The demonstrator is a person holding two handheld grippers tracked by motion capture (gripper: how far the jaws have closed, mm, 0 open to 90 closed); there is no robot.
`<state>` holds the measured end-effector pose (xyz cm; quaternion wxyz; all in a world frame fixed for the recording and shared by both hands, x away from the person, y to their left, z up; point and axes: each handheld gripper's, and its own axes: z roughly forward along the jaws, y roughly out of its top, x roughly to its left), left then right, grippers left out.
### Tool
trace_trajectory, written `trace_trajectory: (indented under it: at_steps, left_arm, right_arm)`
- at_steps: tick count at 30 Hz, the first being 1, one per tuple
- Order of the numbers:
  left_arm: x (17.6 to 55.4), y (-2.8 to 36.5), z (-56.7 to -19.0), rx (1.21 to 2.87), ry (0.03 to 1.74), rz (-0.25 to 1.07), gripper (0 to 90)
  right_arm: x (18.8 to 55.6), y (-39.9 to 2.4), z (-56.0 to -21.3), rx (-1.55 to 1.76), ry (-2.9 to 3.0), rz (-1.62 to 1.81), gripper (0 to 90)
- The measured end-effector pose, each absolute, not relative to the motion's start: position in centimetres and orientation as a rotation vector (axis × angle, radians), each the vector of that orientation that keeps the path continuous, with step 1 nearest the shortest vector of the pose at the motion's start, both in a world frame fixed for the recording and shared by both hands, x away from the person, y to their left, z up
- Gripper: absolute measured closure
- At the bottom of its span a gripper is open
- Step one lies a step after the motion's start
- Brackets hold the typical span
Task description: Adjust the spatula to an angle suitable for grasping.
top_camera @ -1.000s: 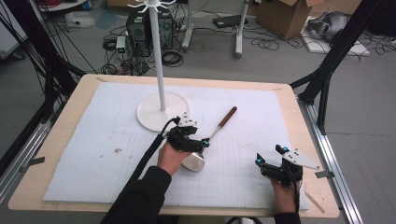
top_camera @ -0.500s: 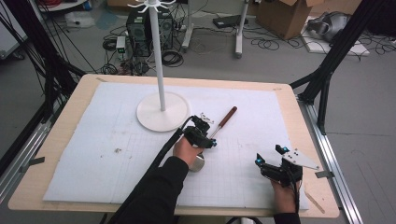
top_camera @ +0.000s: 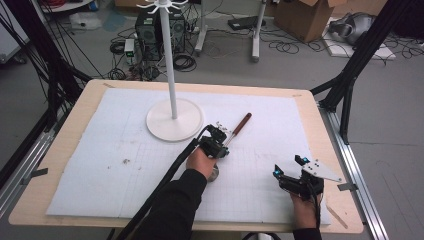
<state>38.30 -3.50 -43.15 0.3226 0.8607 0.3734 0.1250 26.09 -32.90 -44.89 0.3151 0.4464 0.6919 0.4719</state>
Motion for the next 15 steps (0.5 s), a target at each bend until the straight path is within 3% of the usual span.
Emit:
trace_trajectory:
  at_steps: [15]
  left_arm:
    - [38.55,-2.77,-42.74,2.268,1.021,0.243,83.8]
  right_arm:
    - [26.33,-32.68,-44.86,1.183,1.859,1.217,14.7]
